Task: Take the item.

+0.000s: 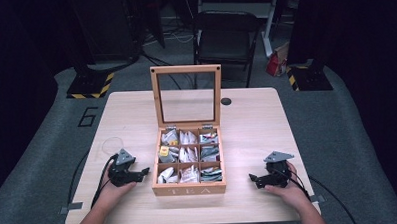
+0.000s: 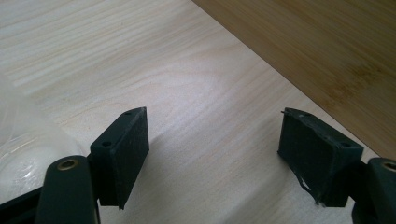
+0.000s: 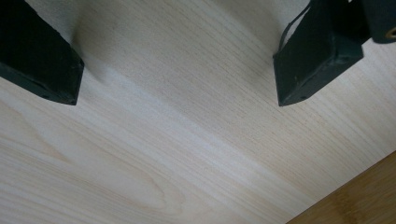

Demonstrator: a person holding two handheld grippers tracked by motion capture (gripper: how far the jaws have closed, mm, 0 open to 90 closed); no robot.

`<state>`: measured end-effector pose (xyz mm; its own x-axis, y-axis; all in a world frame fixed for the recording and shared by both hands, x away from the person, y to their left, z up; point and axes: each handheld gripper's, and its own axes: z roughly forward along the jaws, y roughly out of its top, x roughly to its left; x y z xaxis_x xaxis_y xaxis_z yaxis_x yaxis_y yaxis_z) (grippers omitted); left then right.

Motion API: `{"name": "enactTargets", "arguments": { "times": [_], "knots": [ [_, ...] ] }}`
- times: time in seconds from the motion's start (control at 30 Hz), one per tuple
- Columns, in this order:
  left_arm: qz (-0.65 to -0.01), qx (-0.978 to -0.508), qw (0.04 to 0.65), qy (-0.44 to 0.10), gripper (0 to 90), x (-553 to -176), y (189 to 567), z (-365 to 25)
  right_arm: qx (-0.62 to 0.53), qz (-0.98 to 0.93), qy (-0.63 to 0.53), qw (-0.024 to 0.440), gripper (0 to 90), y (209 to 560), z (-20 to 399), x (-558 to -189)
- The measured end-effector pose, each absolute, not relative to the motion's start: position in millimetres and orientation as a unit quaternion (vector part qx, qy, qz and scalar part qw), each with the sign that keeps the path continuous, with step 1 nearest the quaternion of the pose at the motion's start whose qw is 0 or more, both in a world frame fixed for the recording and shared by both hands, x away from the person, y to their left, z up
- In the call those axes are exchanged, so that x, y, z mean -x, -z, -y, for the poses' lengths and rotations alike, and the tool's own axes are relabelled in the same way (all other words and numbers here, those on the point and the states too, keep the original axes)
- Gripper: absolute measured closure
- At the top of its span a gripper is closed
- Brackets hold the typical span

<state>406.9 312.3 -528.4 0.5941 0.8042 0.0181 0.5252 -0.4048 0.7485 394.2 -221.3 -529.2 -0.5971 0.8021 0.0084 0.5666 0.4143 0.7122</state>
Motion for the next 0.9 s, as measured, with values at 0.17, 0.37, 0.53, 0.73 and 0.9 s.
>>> {"name": "enactTargets", "arguments": {
  "times": [0.17,0.37,0.53,0.73,0.9],
  "knots": [
    [-0.409,-0.814,0.365,-0.19,24.7,-406,529,-312,-0.416,-0.823,-0.347,0.171,0.9,529,221,-394],
    [-0.415,-0.813,0.366,-0.184,26.9,-405,526,-313,-0.416,-0.822,-0.348,0.172,0.9,529,221,-394],
    [-0.422,-0.802,0.384,-0.181,28.8,-402,517,-315,-0.415,-0.824,-0.347,0.17,1.0,529,221,-394],
    [-0.415,-0.803,0.385,-0.188,30.8,-396,508,-316,-0.415,-0.824,-0.347,0.17,0.9,529,221,-394],
    [-0.416,-0.803,0.384,-0.185,32.8,-394,503,-315,-0.415,-0.823,-0.347,0.17,0.9,529,221,-394]
  ]
}}
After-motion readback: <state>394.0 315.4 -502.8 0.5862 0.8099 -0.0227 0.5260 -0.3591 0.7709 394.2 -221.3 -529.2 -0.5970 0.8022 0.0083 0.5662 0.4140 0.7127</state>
